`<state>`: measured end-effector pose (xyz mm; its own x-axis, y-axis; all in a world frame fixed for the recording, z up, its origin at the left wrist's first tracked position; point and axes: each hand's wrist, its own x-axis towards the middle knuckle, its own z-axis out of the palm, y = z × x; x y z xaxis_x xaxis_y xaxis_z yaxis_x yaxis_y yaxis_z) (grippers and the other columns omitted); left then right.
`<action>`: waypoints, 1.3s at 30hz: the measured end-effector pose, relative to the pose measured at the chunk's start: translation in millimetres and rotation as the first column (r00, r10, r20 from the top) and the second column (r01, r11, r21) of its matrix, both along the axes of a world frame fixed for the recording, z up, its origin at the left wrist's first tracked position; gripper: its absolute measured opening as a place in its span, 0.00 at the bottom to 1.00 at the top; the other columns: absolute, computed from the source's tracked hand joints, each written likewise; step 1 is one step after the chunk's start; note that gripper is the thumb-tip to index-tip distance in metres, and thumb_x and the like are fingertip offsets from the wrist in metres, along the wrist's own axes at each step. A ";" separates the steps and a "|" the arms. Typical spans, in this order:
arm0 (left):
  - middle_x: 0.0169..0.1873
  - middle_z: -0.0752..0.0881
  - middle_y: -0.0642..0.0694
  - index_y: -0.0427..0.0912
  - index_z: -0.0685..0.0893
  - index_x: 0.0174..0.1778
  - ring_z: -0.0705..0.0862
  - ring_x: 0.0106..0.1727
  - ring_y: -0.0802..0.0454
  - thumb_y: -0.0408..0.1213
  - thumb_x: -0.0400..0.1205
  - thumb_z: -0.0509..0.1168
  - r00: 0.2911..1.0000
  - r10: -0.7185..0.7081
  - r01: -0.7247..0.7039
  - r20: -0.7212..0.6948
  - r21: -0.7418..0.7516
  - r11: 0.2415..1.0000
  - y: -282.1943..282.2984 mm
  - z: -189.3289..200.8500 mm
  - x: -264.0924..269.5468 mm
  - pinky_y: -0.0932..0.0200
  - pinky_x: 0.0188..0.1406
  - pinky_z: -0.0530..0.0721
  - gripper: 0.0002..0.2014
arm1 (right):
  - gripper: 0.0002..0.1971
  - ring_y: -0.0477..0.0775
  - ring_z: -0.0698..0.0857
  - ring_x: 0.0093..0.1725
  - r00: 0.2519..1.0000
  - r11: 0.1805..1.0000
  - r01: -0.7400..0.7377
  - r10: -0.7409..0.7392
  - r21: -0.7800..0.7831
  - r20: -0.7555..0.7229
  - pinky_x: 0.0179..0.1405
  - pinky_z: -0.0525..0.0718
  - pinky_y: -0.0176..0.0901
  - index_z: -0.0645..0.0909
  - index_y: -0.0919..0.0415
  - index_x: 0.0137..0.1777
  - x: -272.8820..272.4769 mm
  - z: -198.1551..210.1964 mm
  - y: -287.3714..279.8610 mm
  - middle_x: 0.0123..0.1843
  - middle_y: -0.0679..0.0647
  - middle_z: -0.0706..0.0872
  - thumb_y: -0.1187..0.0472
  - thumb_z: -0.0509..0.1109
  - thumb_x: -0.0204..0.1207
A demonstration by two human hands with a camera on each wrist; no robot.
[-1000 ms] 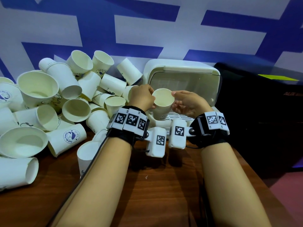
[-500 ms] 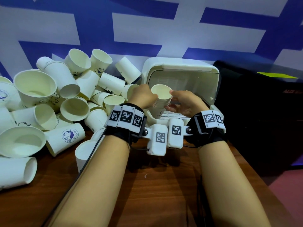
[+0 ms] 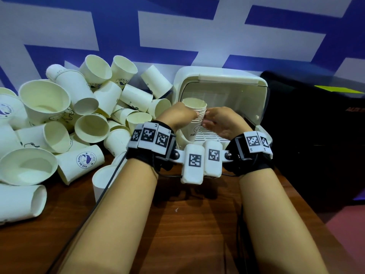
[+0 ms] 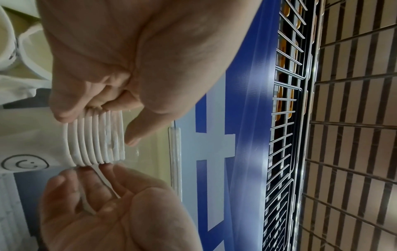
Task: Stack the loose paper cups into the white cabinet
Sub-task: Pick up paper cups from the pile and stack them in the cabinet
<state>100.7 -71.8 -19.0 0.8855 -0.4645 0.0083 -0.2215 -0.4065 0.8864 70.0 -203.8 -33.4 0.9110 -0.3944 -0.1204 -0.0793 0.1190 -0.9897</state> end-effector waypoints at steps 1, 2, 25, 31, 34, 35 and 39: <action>0.65 0.82 0.33 0.33 0.80 0.68 0.79 0.69 0.37 0.39 0.83 0.65 1.000 -0.005 0.005 -0.002 0.008 1.000 0.4 0.5 -0.7 0.47 0.69 0.77 0.19 | 0.14 0.43 0.81 0.23 1.000 0.999 -0.007 0.006 -0.033 -0.012 0.29 0.76 0.34 0.80 0.66 0.58 -0.1 -0.1 0.3 0.39 0.55 0.83 0.73 0.55 0.82; 0.66 0.82 0.34 0.33 0.80 0.68 0.79 0.68 0.38 0.39 0.84 0.64 1.000 -0.009 0.009 0.002 0.011 1.000 0.7 1.0 -1.3 0.47 0.69 0.77 0.19 | 0.14 0.41 0.79 0.19 1.000 0.998 -0.009 0.007 -0.055 -0.022 0.27 0.75 0.34 0.80 0.64 0.59 -0.6 0.2 0.8 0.38 0.53 0.83 0.73 0.55 0.82; 0.53 0.88 0.48 0.40 0.83 0.60 0.88 0.53 0.52 0.52 0.84 0.62 0.981 -0.106 0.050 0.162 0.320 0.946 62.6 49.0 -19.1 0.48 0.62 0.84 0.19 | 0.06 0.52 0.80 0.44 0.996 0.947 -0.031 0.057 -0.320 0.071 0.45 0.80 0.41 0.78 0.64 0.55 -19.3 40.4 35.3 0.44 0.55 0.79 0.62 0.65 0.83; 0.56 0.87 0.49 0.40 0.82 0.61 0.87 0.56 0.52 0.54 0.83 0.62 0.988 -0.125 0.065 0.094 0.478 0.876 94.7 50.1 -23.4 0.48 0.65 0.82 0.21 | 0.07 0.51 0.82 0.40 0.969 0.874 -0.177 0.234 -0.452 0.073 0.47 0.83 0.42 0.78 0.58 0.43 -28.7 46.5 67.1 0.43 0.56 0.82 0.61 0.64 0.84; 0.55 0.86 0.50 0.41 0.81 0.63 0.86 0.55 0.52 0.56 0.82 0.62 0.994 -0.105 0.067 0.040 0.535 0.842 108.7 48.7 -19.3 0.47 0.65 0.82 0.23 | 0.05 0.52 0.84 0.45 0.953 0.806 -0.250 0.303 -0.536 0.011 0.54 0.84 0.47 0.78 0.56 0.46 -30.3 43.3 80.5 0.48 0.56 0.84 0.58 0.66 0.83; 0.55 0.86 0.51 0.41 0.81 0.62 0.86 0.55 0.52 0.57 0.82 0.62 0.996 -0.086 0.049 0.040 0.562 0.826 113.5 48.4 -18.2 0.46 0.65 0.82 0.23 | 0.05 0.52 0.84 0.45 0.948 0.790 -0.269 0.318 -0.550 -0.007 0.54 0.84 0.47 0.79 0.56 0.46 -29.6 41.6 84.8 0.48 0.57 0.84 0.58 0.66 0.83; 0.48 0.87 0.49 0.38 0.81 0.59 0.86 0.46 0.51 0.56 0.82 0.63 0.999 0.015 -0.029 0.028 0.597 0.802 124.9 42.4 -5.5 0.47 0.58 0.85 0.24 | 0.06 0.53 0.84 0.48 0.918 0.708 -0.366 0.382 -0.604 -0.109 0.54 0.85 0.47 0.80 0.61 0.53 -29.4 33.7 100.8 0.49 0.57 0.84 0.58 0.67 0.83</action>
